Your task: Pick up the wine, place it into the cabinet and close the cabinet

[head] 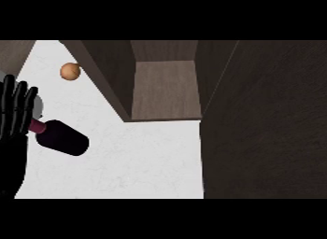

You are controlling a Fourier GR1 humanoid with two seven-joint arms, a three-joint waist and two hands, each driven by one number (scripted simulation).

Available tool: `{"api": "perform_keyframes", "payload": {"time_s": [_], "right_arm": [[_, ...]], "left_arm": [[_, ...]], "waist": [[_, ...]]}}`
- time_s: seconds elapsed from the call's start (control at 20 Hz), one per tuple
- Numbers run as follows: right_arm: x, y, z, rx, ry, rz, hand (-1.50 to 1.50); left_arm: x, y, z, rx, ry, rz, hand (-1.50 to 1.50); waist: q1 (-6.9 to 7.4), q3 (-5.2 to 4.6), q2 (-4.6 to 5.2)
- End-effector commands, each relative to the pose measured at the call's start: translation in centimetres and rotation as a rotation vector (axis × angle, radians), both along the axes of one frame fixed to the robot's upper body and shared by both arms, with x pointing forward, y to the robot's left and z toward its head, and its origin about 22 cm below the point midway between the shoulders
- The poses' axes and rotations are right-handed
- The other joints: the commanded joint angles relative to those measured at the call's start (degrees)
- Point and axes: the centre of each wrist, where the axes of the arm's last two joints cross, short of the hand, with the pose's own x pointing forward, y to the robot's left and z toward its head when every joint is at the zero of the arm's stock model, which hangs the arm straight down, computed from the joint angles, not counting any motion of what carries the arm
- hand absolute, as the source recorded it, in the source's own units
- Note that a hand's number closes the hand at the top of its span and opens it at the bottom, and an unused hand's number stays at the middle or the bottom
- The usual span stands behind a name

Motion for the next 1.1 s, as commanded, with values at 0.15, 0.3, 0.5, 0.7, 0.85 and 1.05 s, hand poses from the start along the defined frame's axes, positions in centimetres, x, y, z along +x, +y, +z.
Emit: {"api": "perform_keyframes", "payload": {"time_s": [0.15,0.3,0.5,0.7,0.85,1.05], "right_arm": [[-3.2,-0.5,0.7,0.033,-0.020,-0.022,-1.50],[-2.6,1.3,-1.6,0.046,0.178,0.214,-1.50],[-4.1,-0.4,-0.1,0.038,0.219,0.245,-1.50],[-4.9,-0.1,-0.3,0.049,0.241,0.258,-1.50],[-5.3,-0.2,2.5,0.050,0.225,0.258,-1.50],[-5.7,0.0,2.2,0.054,0.223,0.259,-1.50]], "left_arm": [[5.1,6.0,1.1,0.014,-0.048,-0.077,-1.50],[5.6,2.8,-2.0,-0.244,0.135,-0.219,-1.50],[7.0,4.4,-1.3,-0.316,0.193,-0.254,-1.50],[8.4,3.6,0.4,-0.342,0.214,-0.275,-1.50],[7.4,4.4,1.2,-0.324,0.226,-0.282,-1.50],[8.9,4.9,1.0,-0.335,0.219,-0.246,-1.50]], "waist": [[0.92,-0.22,-0.94],[1.25,-0.30,-0.53],[1.12,-0.19,-1.03],[1.49,-0.17,-1.03],[1.80,-0.18,-1.05],[1.65,-0.18,-1.00]]}}
